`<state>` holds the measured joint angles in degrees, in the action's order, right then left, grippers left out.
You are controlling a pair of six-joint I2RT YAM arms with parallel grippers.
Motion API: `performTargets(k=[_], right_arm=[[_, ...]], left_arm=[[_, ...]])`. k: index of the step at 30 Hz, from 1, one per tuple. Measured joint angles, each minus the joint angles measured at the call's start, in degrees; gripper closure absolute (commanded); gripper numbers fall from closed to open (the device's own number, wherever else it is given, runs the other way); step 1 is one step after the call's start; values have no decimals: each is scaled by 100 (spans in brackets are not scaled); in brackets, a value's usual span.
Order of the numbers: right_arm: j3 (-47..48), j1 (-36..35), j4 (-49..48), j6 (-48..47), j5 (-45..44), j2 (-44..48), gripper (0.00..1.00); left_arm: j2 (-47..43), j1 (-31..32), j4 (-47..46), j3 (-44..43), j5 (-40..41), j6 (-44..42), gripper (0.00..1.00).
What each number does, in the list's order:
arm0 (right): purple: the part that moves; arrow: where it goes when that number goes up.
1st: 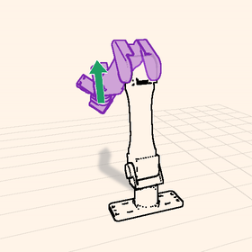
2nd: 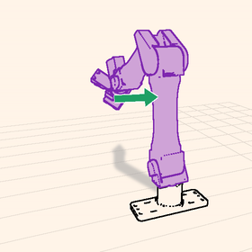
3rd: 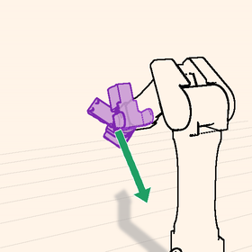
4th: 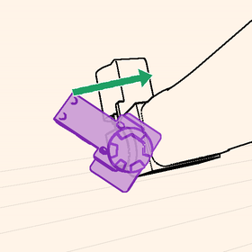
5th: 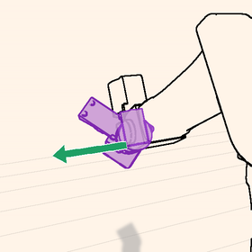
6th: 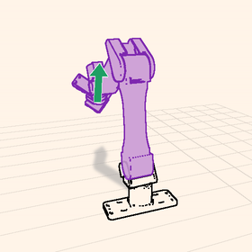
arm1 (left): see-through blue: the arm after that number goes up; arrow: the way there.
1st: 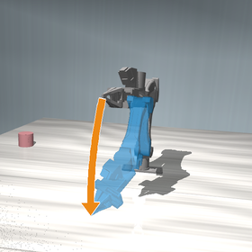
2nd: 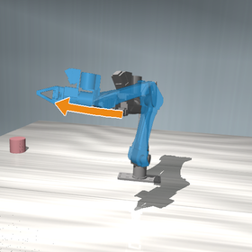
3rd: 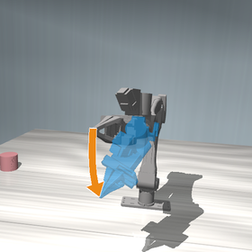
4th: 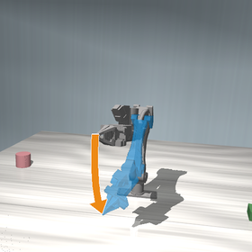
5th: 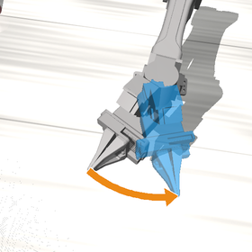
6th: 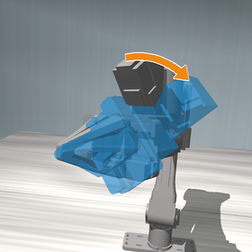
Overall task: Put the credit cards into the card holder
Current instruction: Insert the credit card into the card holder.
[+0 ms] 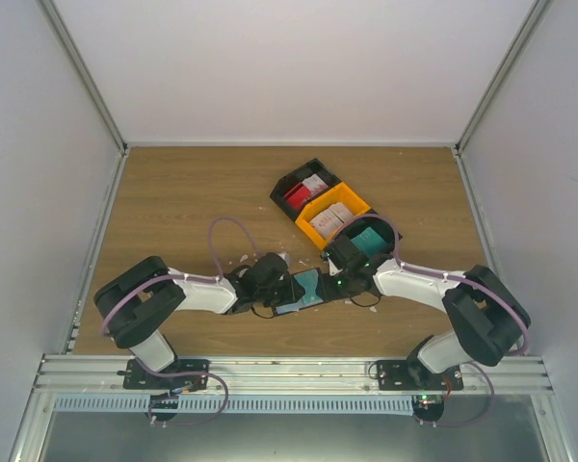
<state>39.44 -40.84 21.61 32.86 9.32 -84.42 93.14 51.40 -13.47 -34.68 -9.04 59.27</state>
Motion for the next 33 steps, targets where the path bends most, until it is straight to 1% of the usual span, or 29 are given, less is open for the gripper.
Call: performTargets(k=[8, 12, 16, 18, 23, 29, 33], right_arm=[[0, 2, -24, -52, 85, 0, 58], [2, 2, -17, -90, 96, 4, 50], [94, 2, 205, -118, -138, 129, 44], [221, 20, 398, -162, -278, 321, 44], [782, 369, 717, -590, -398, 883, 43], [1497, 1143, 1073, -1143, -649, 839, 40], [1851, 1303, 1318, -1515, -850, 243, 40]], left_arm=[[249, 26, 7, -245, -79, -343, 82], [258, 26, 15, -256, -85, -437, 79], [190, 42, 79, -269, -48, -535, 72], [44, 61, 232, -269, 46, -595, 64], [-551, 68, 623, -269, 601, -636, 53], [-1237, 0, 815, -216, 1163, -669, 49], [-1604, -181, 824, -11, 1292, -743, 49]])
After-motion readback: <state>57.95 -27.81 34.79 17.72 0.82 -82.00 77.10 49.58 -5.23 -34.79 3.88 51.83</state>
